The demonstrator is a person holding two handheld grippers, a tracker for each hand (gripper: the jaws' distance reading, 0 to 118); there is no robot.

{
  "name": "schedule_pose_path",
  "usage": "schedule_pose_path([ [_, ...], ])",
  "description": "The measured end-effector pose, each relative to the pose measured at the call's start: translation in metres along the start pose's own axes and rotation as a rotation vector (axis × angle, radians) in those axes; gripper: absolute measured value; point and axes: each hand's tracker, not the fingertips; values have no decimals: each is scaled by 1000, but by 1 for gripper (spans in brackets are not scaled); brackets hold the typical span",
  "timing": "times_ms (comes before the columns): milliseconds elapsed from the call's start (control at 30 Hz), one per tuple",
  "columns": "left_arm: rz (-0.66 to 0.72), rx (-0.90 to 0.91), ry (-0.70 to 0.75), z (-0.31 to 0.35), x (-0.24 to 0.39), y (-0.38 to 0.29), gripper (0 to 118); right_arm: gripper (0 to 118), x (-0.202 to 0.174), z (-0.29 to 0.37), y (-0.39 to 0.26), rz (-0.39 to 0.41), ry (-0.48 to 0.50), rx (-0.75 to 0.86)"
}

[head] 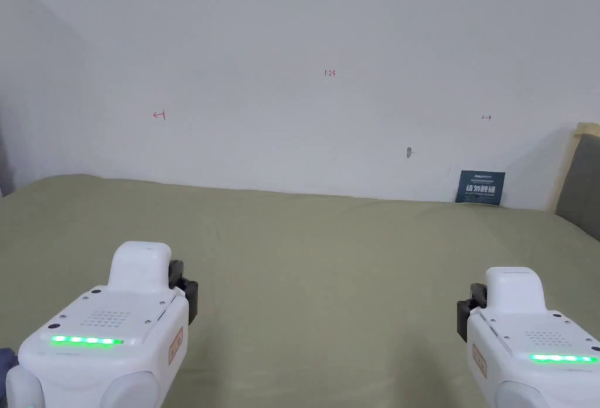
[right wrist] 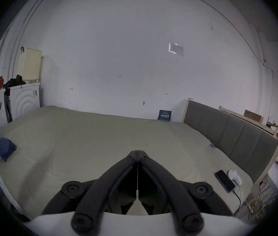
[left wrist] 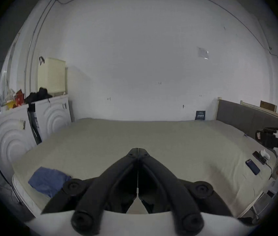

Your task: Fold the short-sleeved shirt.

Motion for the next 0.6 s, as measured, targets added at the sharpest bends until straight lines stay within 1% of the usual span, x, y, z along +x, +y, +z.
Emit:
schedule_pose_path([
  [67,-20,11,6,-1,1,8,2,0,5,-1,4,-29,-5,3],
  [100,-17,19,4,-2,3,11,8,1,6,-2,5,-39,-5,2],
  [133,-15,23,-3,-3,4,13,23,2,8,-3,6,-49,4,1],
  [167,-11,21,-9,-5,3,15,66,12,8,-5,7,-56,24,-4],
  [200,-4,15,-22,-8,3,16,99,35,9,-5,6,-59,26,-11],
  [233,3,-2,-26,-11,5,15,118,72,8,-6,6,-63,22,-14],
  [267,8,0,-25,-13,5,13,118,114,9,-10,4,-64,23,-37],
  [300,6,21,-26,-11,6,11,118,116,9,-11,2,-68,27,-50],
  [333,0,14,-33,-13,7,10,118,116,8,-6,2,-98,15,28],
  [367,-7,3,-28,-13,9,7,118,118,4,-7,0,-80,35,-13],
  [400,-9,-7,-19,-14,11,5,118,118,3,-8,-1,-73,35,-11],
  [500,4,-21,-17,-15,9,1,118,118,3,-3,-3,-58,39,13],
  [600,29,-26,-11,-16,6,-1,118,118,4,2,-2,-63,39,51],
])
